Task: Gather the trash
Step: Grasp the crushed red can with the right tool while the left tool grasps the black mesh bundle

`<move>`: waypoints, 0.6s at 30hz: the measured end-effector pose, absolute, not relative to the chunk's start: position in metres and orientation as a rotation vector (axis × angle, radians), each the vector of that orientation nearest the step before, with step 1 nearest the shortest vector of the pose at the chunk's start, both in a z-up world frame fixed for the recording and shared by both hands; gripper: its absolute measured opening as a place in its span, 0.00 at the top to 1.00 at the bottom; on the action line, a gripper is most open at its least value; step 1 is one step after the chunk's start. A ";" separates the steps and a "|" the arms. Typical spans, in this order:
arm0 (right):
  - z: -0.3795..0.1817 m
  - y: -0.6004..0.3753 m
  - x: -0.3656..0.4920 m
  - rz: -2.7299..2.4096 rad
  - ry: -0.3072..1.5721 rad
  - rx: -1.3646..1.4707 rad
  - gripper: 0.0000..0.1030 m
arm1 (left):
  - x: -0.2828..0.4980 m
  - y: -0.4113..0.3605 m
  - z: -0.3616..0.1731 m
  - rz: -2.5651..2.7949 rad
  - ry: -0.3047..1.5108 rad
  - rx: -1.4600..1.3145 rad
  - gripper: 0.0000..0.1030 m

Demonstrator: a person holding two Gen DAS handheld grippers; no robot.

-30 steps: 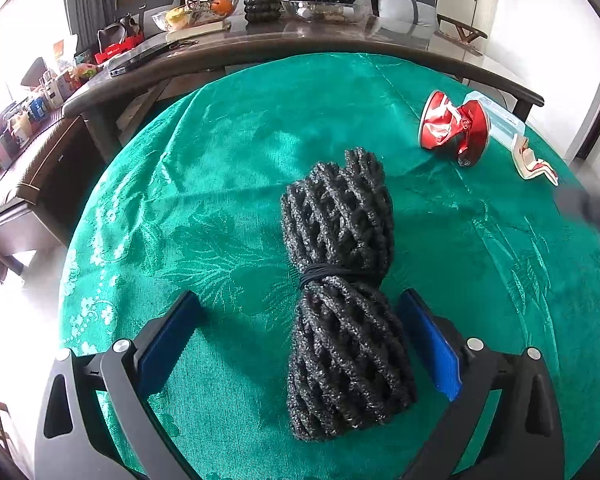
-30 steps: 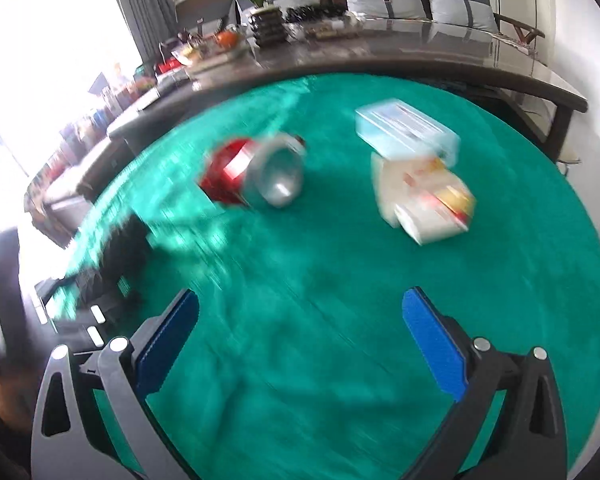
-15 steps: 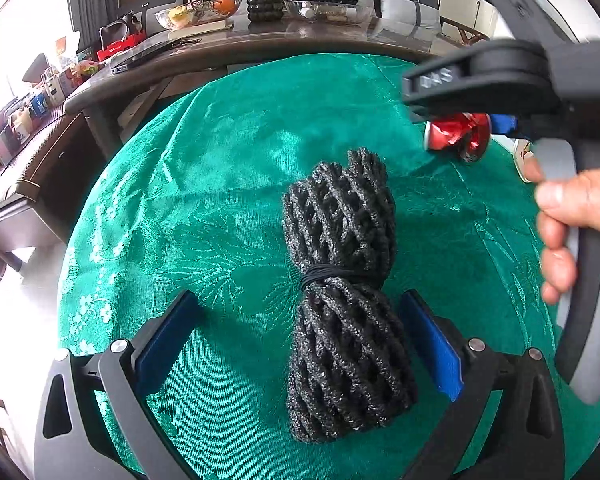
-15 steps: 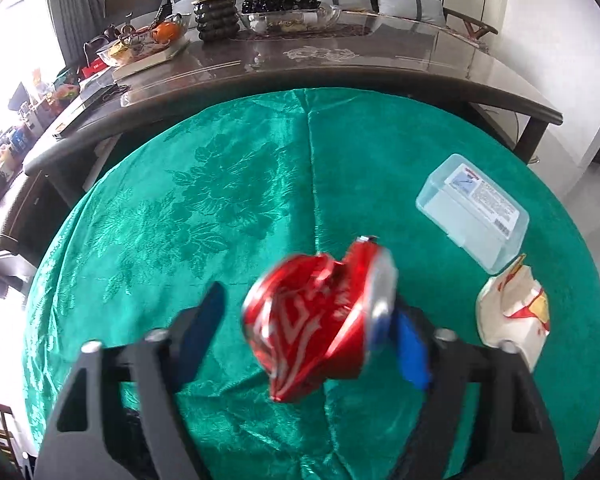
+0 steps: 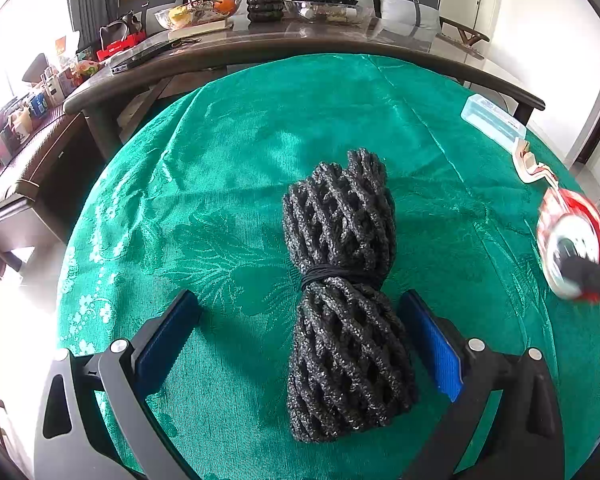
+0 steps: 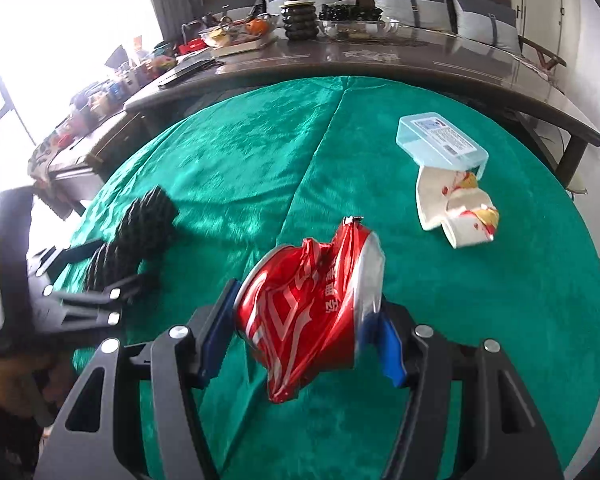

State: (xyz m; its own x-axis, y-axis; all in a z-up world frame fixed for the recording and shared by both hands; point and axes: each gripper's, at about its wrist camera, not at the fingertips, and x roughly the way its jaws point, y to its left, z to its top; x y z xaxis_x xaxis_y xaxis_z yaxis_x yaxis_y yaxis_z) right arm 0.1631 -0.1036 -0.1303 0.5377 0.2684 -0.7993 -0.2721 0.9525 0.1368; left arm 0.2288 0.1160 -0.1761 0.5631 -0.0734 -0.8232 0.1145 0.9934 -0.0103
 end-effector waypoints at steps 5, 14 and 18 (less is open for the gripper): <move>-0.144 -0.120 0.133 0.348 0.982 -0.033 0.42 | 0.229 0.116 -0.176 -0.116 0.967 0.052 0.04; -0.143 -0.132 0.137 0.343 1.003 0.012 0.38 | 0.233 0.134 -0.164 -0.274 1.014 0.007 0.04; -0.142 -0.132 0.144 0.322 1.009 0.018 0.29 | 0.241 0.132 -0.158 -0.283 1.023 0.014 0.05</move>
